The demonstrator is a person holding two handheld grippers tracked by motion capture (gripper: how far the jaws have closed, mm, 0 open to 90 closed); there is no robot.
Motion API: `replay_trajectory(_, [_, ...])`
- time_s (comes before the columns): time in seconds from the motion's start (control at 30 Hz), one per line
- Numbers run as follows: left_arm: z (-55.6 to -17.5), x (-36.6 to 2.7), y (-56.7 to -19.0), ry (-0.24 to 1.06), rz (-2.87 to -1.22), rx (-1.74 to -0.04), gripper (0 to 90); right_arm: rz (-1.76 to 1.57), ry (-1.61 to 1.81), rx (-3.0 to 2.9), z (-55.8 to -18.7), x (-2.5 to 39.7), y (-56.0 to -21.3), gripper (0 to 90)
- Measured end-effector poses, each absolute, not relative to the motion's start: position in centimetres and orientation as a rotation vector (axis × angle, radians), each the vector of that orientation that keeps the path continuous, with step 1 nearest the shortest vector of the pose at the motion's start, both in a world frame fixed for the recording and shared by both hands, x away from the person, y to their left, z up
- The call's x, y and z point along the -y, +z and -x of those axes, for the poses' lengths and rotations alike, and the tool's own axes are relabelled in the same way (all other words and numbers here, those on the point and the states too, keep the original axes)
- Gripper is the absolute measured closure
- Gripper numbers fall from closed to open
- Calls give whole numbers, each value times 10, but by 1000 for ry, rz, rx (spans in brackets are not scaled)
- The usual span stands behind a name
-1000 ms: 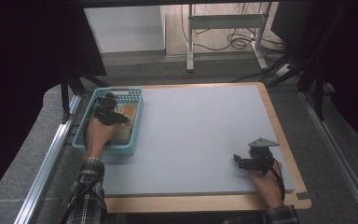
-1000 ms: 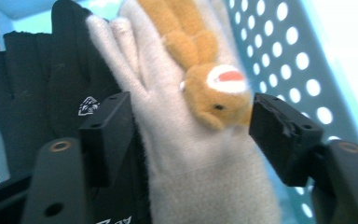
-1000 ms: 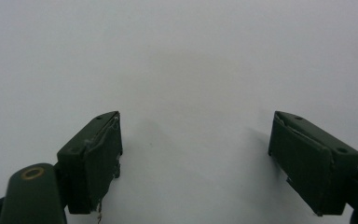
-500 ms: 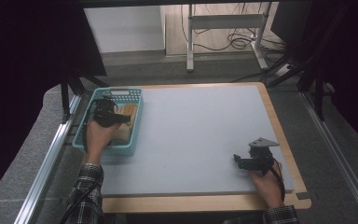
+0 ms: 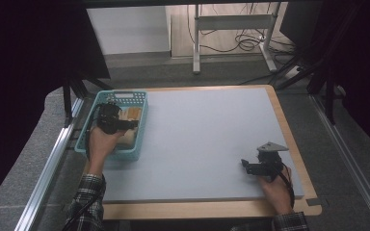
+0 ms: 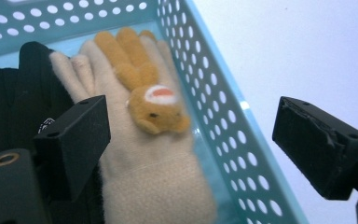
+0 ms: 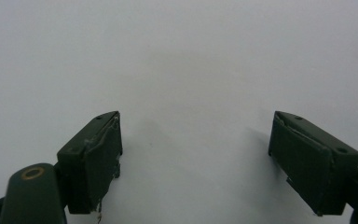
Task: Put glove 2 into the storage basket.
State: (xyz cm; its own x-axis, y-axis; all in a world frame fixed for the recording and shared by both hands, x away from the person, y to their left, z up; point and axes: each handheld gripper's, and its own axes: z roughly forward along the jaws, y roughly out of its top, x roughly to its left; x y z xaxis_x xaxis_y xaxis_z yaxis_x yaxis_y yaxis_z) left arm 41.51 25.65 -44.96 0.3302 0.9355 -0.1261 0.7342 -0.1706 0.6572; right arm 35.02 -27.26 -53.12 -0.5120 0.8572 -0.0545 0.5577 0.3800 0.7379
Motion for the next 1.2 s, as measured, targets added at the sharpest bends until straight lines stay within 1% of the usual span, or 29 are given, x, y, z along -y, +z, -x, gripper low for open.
replay_trajectory(0.17, [-411,-256,-449,419,-1965,-1456,111,-1221,937,-2214,-350,273,-531,171])
replay_trajectory(0.3, [-409,-258,-450,416,-1950,-1475,136,-1221,937,-2213,-350,273,-531,171])
replay_trajectory(0.43, [-405,-257,-450,403,-1937,-1462,141,-1221,937,-2213,-350,273,-531,171])
replay_trajectory(0.67, [-396,-249,-445,404,-1926,-1404,140,-1220,937,-2213,-350,273,-531,171])
replay_trajectory(0.97, [-384,-232,-439,434,-1963,-1312,132,-1220,937,-2213,-350,273,-531,170])
replay_trajectory(1.2, [-375,-217,-439,430,-2006,-1240,111,-1219,937,-2213,-350,272,-531,170])
